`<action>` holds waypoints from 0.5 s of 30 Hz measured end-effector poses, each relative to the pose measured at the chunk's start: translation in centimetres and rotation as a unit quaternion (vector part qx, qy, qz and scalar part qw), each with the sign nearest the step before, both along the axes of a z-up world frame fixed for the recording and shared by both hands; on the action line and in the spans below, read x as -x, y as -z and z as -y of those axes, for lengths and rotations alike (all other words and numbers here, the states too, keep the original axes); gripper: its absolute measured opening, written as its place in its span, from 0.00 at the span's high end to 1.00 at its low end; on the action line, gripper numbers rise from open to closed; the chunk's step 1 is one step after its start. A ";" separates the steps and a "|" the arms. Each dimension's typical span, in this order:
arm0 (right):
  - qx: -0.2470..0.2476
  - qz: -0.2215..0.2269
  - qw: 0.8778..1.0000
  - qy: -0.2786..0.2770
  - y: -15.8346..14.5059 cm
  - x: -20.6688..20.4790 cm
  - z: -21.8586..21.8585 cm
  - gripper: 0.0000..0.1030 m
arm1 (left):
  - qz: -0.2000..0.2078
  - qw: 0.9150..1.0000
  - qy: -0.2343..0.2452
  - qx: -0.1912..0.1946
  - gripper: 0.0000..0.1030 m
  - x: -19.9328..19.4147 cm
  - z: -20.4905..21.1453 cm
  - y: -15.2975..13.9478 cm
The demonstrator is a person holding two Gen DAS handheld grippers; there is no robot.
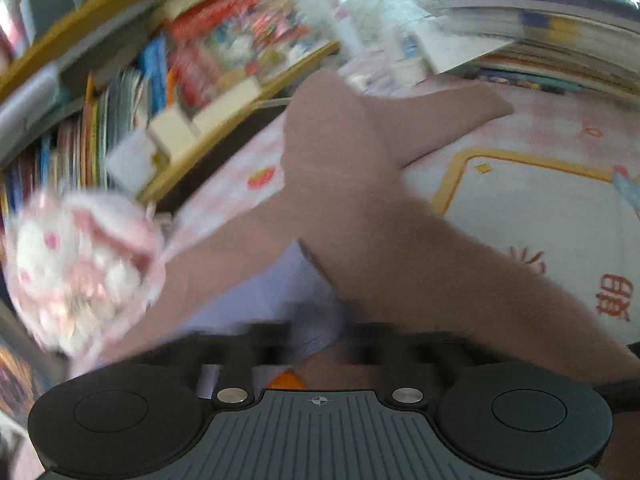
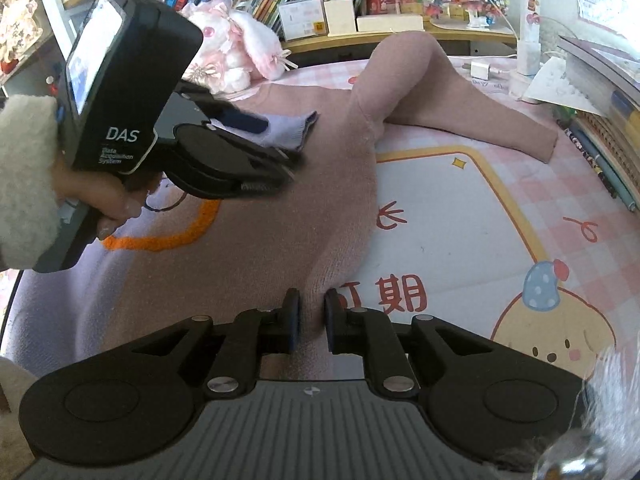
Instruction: Fold clothes
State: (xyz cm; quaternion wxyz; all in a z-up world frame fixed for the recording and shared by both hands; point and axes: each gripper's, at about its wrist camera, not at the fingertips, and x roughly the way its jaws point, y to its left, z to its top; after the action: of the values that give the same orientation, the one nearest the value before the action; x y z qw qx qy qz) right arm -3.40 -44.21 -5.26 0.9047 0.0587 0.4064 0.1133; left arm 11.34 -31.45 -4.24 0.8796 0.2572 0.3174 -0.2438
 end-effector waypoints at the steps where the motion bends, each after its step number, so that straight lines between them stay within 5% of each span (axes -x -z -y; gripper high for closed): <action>1: 0.001 0.000 1.000 0.001 0.0 0.0 0.0 0.89 | -0.012 0.999 -0.029 0.037 0.96 -0.7 -1.3 -0.6; 4: 0.003 -0.001 1.000 0.005 0.0 -0.1 -0.2 0.89 | -0.030 0.981 -0.125 0.143 0.96 -1.9 -7.1 -2.7; 7: 0.007 -0.002 1.000 0.012 -0.1 -0.1 -0.5 0.89 | -0.007 0.962 -0.192 0.197 0.96 -1.5 -13.5 -4.5; 11: 0.013 -0.003 1.000 0.025 -0.1 -0.1 -0.9 0.89 | 0.039 0.933 -0.284 0.217 0.96 0.4 -23.5 -5.9; 15: 0.023 -0.002 0.999 0.038 -0.1 0.0 -1.5 0.88 | 0.062 0.906 -0.371 0.195 0.96 2.0 -33.0 -7.1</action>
State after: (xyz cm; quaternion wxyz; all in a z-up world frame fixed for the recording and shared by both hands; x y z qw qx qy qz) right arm -3.39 -42.71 -5.16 0.9086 0.0535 0.4084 0.0696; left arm 9.32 1.51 2.88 0.9570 -0.0411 0.2808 0.0593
